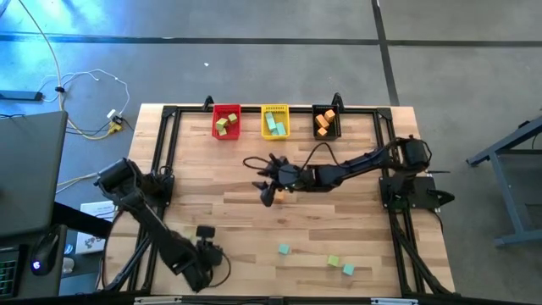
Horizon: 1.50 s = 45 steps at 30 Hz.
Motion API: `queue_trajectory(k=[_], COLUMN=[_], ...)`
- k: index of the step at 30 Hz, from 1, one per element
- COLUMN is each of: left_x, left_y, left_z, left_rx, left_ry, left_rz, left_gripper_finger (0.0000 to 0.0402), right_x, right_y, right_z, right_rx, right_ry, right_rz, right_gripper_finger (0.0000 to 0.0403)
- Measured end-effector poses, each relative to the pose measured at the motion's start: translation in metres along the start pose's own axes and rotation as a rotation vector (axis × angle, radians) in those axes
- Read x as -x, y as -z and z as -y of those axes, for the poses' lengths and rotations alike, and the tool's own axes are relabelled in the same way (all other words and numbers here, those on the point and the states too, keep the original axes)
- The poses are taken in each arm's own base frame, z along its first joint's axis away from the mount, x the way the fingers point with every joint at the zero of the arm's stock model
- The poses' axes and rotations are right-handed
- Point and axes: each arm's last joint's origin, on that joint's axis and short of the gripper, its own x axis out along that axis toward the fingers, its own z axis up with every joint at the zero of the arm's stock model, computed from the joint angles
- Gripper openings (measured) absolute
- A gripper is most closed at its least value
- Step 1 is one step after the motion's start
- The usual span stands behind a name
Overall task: Sort & place blocks by color
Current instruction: Put the orange block into the black basket
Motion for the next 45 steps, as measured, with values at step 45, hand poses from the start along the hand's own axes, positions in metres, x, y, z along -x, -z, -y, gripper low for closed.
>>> queue_trajectory(k=[45], left_x=[0.012], left_y=[-0.142], left_z=[-0.293], left_rx=[0.199], left_ry=[-0.07], left_rz=[0.737], left_gripper_finger=[0.0098], right_x=[0.146], right_y=[-0.077], right_z=[0.008], right_rx=[0.237], right_ry=[0.36], right_rz=[0.07], right_gripper_finger=[0.0197])
